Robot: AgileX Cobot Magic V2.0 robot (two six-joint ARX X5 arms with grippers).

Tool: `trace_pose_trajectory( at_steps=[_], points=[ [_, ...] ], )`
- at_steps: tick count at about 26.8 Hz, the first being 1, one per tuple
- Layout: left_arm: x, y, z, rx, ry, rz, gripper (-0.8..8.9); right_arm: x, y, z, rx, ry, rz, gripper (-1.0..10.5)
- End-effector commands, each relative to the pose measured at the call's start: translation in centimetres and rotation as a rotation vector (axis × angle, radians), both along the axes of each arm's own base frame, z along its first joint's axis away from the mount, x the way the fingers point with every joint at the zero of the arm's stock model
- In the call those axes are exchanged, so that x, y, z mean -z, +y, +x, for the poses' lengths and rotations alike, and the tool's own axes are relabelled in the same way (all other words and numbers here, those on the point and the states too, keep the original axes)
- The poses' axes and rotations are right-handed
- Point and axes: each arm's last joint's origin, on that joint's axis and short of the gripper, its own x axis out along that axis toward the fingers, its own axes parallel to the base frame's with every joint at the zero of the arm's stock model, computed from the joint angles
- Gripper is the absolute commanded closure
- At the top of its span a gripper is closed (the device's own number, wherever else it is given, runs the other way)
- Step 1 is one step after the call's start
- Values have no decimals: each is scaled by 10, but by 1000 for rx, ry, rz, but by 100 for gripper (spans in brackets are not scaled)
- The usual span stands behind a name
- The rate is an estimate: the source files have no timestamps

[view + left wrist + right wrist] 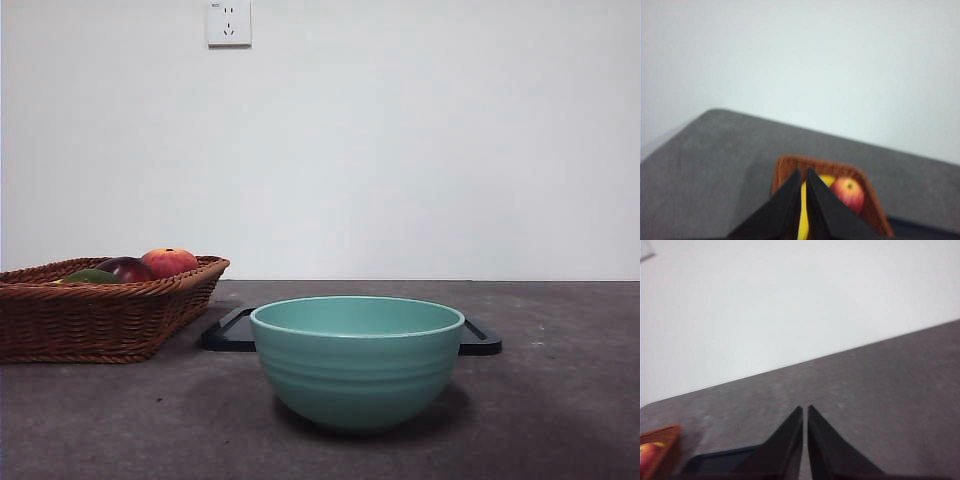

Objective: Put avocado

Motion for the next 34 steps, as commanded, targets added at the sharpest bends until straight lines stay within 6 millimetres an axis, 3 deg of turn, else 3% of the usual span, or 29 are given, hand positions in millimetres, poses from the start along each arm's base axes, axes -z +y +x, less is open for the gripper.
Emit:
trace_pose_trajectory(
  at_steps=[1, 7, 12, 17, 26, 34],
  points=[
    [-25, 0, 0, 15, -15, -12, 798, -23, 1, 5, -53, 29, 18, 937],
    [-62, -5, 7, 181, 9, -7, 798, -47, 5, 23, -204, 171, 17, 937],
    [-74, -12, 24, 385, 94, -55, 798, -54, 11, 39, -331, 252, 27, 937],
    [-76, -21, 43, 577, 183, -90, 798, -57, 27, 53, -464, 317, -31, 937],
    [-68, -40, 66, 712, 340, -141, 798, -57, 53, 66, -678, 413, -125, 937],
    [-62, -47, 71, 800, 383, -141, 794, -46, 53, 63, -727, 499, -189, 937]
  ],
)
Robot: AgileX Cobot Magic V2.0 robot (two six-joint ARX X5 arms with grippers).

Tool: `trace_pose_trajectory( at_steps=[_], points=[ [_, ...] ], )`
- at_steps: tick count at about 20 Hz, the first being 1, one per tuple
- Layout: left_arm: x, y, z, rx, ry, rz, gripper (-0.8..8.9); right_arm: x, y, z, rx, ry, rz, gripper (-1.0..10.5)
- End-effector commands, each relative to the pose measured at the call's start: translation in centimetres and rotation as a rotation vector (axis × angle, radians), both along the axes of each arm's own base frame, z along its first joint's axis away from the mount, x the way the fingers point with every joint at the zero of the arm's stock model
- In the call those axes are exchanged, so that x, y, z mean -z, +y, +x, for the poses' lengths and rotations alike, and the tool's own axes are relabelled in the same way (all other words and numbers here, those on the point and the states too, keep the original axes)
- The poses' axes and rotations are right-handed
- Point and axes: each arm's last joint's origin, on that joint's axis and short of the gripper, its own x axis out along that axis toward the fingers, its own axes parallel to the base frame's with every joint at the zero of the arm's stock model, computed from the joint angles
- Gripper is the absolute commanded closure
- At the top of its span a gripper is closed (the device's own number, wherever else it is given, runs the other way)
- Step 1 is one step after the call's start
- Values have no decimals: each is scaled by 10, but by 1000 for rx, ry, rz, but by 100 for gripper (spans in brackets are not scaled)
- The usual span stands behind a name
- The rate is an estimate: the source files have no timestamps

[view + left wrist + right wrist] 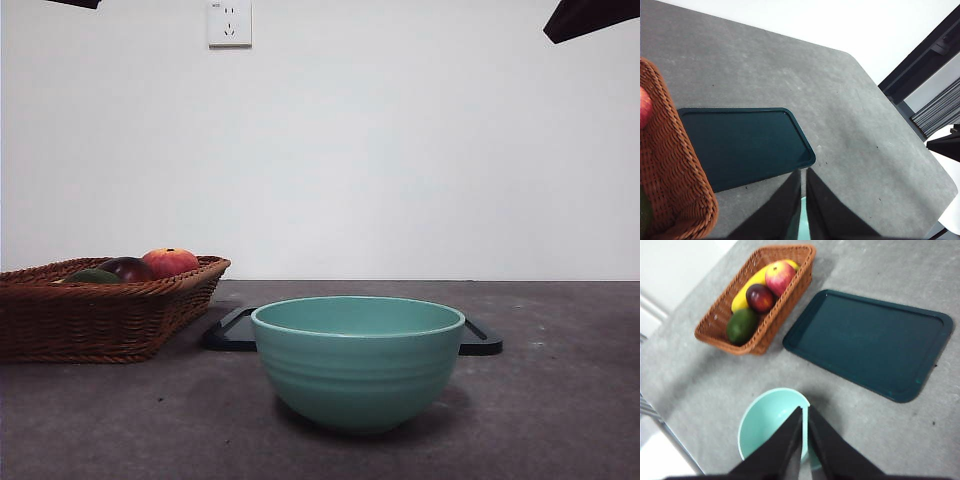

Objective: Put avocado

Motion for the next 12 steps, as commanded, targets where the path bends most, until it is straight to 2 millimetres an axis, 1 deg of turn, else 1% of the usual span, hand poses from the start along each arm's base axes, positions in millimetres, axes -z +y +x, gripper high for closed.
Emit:
trace_pose_trajectory(
  at_steps=[1, 3, 5, 8, 11, 12],
  points=[
    [-6, -1, -1, 17, -41, 11, 794, -3, 0, -1, -20, -14, -19, 937],
    [-6, 0, -4, 18, -30, 13, 794, -3, -1, -7, -22, 0, -24, 937],
    [-6, 2, -12, 26, -28, 31, 790, -6, -4, -17, -23, -13, -28, 936],
    [-8, 5, -29, 42, -58, 70, 788, -13, -11, -39, 13, -75, -57, 936],
    [-12, 8, -43, 46, -108, 78, 778, -17, -17, -62, 33, -122, -75, 933],
    [-13, 9, -47, 46, -122, 75, 703, -18, -19, -69, 27, -145, -80, 860]
  ],
)
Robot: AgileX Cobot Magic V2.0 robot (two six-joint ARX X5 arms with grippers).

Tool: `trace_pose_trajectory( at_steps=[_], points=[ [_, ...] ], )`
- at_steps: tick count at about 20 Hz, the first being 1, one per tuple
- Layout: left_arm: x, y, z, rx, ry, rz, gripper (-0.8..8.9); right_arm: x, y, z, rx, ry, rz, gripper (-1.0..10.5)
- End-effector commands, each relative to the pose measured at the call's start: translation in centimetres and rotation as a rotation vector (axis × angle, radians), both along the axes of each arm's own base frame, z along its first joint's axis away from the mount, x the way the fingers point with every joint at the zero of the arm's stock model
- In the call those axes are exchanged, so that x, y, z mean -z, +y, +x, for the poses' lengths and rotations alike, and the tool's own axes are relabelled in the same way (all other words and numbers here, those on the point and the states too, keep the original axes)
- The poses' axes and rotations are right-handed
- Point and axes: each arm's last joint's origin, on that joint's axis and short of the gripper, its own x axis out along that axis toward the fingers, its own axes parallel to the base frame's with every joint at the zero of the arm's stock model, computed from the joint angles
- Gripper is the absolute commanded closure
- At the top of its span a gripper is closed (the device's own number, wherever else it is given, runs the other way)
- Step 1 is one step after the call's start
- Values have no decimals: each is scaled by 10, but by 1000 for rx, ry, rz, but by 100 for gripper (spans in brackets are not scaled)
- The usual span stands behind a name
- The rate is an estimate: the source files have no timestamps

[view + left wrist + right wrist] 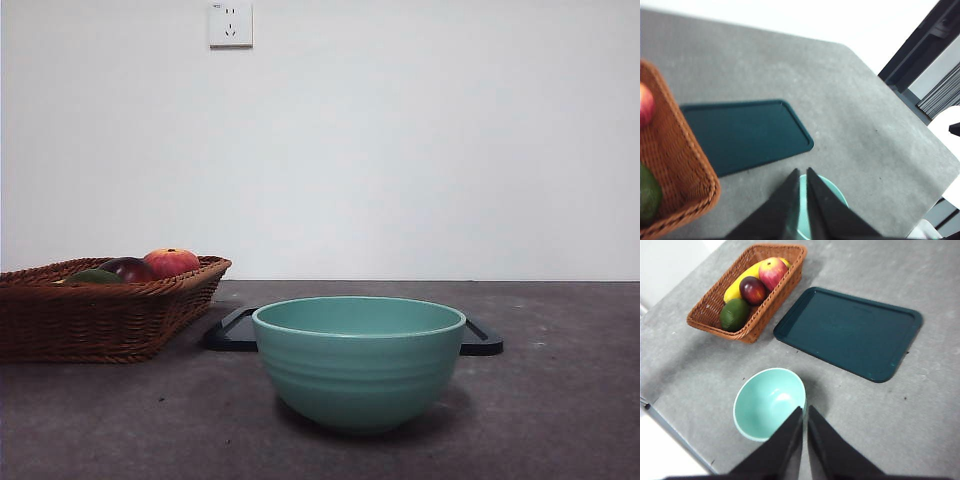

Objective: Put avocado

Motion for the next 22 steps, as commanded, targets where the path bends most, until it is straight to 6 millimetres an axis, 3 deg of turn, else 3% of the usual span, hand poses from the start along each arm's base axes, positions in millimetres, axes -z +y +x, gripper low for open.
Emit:
trace_pose_trajectory(
  at_steps=[1, 3, 4, 14, 18, 22],
  points=[
    [-8, 1, -8, 15, -65, 6, 542, -7, -3, -11, -14, -66, -13, 709],
    [-11, 2, -13, 12, -82, -5, 161, -9, -5, -19, 4, -102, -13, 398],
    [-12, 3, -16, 8, -87, -18, 59, -10, -6, -23, 5, -118, -11, 344],
    [-14, 3, -18, -20, -50, -66, 45, -11, -7, -29, 5, -144, -3, 342],
    [-6, 2, 5, -141, 110, 0, 47, -11, -7, -29, 5, -145, -3, 342],
    [-1, -3, 47, -235, 309, 142, 68, -12, -7, -29, 5, -150, -2, 342]
  ],
)
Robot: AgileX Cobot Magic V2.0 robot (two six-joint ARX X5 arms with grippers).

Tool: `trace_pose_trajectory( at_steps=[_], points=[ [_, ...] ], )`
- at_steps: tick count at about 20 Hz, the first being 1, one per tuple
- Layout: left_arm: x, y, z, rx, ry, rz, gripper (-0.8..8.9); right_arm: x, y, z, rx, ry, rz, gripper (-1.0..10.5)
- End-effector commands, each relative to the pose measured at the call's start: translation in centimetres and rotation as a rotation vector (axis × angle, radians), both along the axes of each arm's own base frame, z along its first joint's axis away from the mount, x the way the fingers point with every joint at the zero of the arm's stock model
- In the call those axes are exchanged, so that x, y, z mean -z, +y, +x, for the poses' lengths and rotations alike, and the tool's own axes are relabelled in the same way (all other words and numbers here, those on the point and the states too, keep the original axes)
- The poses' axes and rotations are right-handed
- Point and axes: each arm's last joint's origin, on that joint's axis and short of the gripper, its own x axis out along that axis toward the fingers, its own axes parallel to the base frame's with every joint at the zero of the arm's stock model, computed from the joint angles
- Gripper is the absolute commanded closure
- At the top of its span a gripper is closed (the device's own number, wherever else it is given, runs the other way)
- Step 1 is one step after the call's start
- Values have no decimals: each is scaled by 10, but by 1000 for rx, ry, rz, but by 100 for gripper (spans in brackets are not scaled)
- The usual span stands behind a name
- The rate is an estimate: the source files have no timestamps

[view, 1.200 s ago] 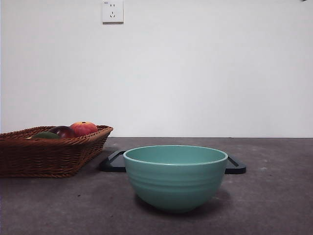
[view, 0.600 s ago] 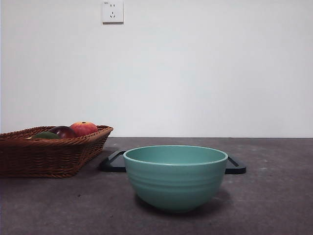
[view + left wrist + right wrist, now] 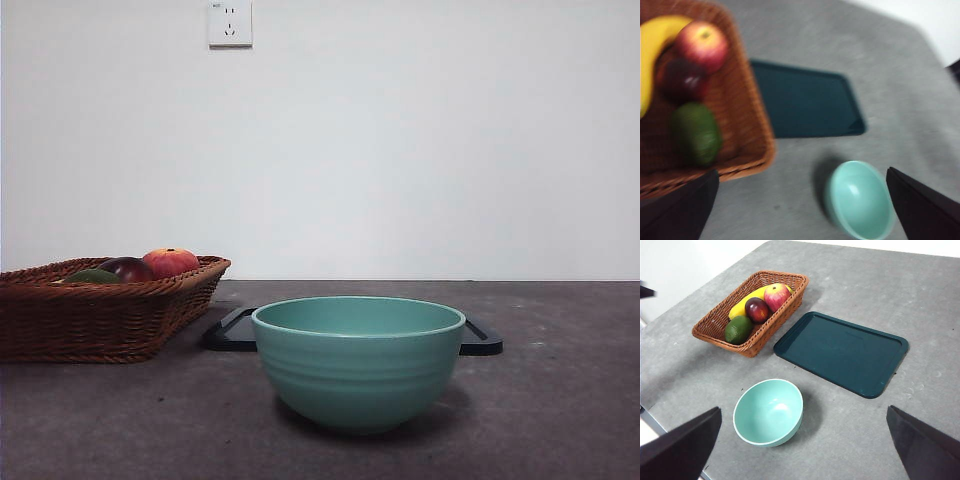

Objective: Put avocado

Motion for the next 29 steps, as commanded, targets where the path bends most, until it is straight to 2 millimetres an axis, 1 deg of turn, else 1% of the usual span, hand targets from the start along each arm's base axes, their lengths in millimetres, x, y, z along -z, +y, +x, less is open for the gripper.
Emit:
trace_pose_trajectory(
  at_steps=[1, 4, 7, 9, 12, 14, 17, 20, 24, 25, 26, 28, 29],
  points=[
    [-4, -4, 25, -25, 67, 68, 68, -6, 0, -1, -4, -34, 3, 342],
    [1, -10, 66, -34, 208, 190, 68, -6, 0, 0, -4, -38, 3, 342],
    [11, -15, 103, -36, 337, 305, 68, -6, 0, 0, -4, -38, 3, 342],
    [23, -20, 128, -25, 405, 331, 68, -6, 0, 0, -4, -38, 3, 342],
    [48, -26, 155, -11, 473, 355, 68, -6, 0, 0, -4, -38, 3, 342],
    [67, -28, 169, -9, 503, 361, 68, -6, 0, 0, -4, -38, 3, 342],
    [90, -32, 186, -10, 519, 369, 68, -6, 0, 0, -4, -39, 4, 342],
    [108, -34, 194, -7, 555, 383, 68, -6, 0, 0, -4, -38, 4, 342],
    [126, -35, 201, -17, 595, 416, 76, -6, 0, 0, -2, -33, 9, 342],
    [130, -35, 201, -15, 607, 419, 128, -6, 0, 0, -1, -32, 10, 342],
    [133, -35, 202, -13, 618, 422, 206, -6, 0, 0, -1, -30, 12, 342],
    [135, -35, 203, -13, 623, 422, 448, -6, 0, 0, -2, -30, 14, 342],
    [135, -35, 203, -13, 619, 421, 539, -6, 0, 0, -1, -28, 15, 342]
  ],
)
